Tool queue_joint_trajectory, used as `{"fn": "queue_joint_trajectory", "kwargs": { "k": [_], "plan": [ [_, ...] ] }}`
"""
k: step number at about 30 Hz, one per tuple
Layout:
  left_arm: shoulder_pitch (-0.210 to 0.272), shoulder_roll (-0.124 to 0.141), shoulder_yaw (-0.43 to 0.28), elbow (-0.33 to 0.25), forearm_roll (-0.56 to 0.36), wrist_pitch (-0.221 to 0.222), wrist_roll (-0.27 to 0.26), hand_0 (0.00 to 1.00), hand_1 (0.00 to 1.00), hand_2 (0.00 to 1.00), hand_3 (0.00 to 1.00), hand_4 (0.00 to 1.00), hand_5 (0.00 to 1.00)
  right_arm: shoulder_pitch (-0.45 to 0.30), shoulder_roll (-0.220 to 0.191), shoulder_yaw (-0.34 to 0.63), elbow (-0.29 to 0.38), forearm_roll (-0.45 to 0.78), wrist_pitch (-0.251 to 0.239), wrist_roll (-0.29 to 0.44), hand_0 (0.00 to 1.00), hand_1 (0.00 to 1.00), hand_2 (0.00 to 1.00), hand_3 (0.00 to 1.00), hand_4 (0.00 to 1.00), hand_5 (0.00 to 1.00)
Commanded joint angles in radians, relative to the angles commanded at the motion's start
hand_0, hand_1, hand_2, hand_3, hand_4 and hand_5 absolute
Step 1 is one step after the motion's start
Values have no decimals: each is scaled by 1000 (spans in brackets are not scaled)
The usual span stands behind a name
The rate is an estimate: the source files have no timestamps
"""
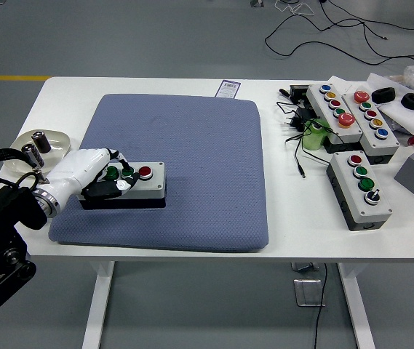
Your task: Pick up the button,place it on the desk,press the button,press the button
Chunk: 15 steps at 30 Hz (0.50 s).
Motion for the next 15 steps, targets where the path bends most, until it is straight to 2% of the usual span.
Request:
{"fn": "queue_joint_trajectory", "kwargs": {
  "k": [5,8,10,12,15],
  "plan": [
    [0,-1,6,14,9,-54,16,2,2,2,648,664,848,0,0,-1,0,1,0,0,673,658,674,624,310,173],
    [1,0,7,12,12,-58,20,2,2,2,646,661,849,0,0,-1,0,1,0,0,673,658,674,624,310,173],
    [2,-1,6,5,15,-37,19,2,2,2,646,661,849,0,0,-2,0,2,0,0,673,658,674,624,310,173],
    [2,-2,5,-3,16,5,15,2,2,2,646,661,849,-1,0,-2,0,2,0,0,673,658,674,624,310,173],
    [-6,-5,6,-22,12,88,2,2,2,2,655,662,853,-1,0,0,0,0,0,0,673,658,674,624,310,173]
  ]
}}
